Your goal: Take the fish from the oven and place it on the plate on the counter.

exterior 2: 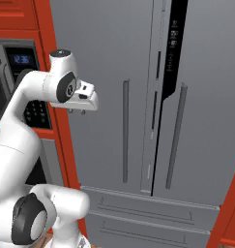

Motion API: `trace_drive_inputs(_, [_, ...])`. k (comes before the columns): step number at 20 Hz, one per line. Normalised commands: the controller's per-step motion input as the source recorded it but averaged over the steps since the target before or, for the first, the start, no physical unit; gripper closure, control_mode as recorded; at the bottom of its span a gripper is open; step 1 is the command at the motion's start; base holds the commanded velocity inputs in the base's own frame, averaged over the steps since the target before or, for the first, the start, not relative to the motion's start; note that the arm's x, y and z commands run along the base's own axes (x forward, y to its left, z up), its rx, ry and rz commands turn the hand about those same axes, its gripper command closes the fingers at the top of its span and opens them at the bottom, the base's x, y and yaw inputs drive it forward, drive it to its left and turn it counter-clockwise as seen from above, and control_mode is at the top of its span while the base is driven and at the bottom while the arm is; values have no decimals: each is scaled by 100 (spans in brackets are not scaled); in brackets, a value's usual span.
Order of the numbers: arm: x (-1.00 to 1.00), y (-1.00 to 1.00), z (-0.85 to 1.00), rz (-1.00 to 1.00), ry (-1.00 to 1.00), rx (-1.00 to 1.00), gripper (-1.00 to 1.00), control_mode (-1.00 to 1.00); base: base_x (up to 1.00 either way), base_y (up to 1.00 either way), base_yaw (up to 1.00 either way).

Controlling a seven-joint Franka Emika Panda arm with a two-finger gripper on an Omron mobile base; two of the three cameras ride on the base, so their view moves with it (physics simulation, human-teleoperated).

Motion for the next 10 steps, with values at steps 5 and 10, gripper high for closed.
trace_drive_inputs(5, [-20, 0, 0, 0, -14, 0, -100, -100, 0, 0, 0])
trace_drive_inputs(10, [-47, 1, 7, 5, -23, 0, -100, -100, 0, 0, 0])
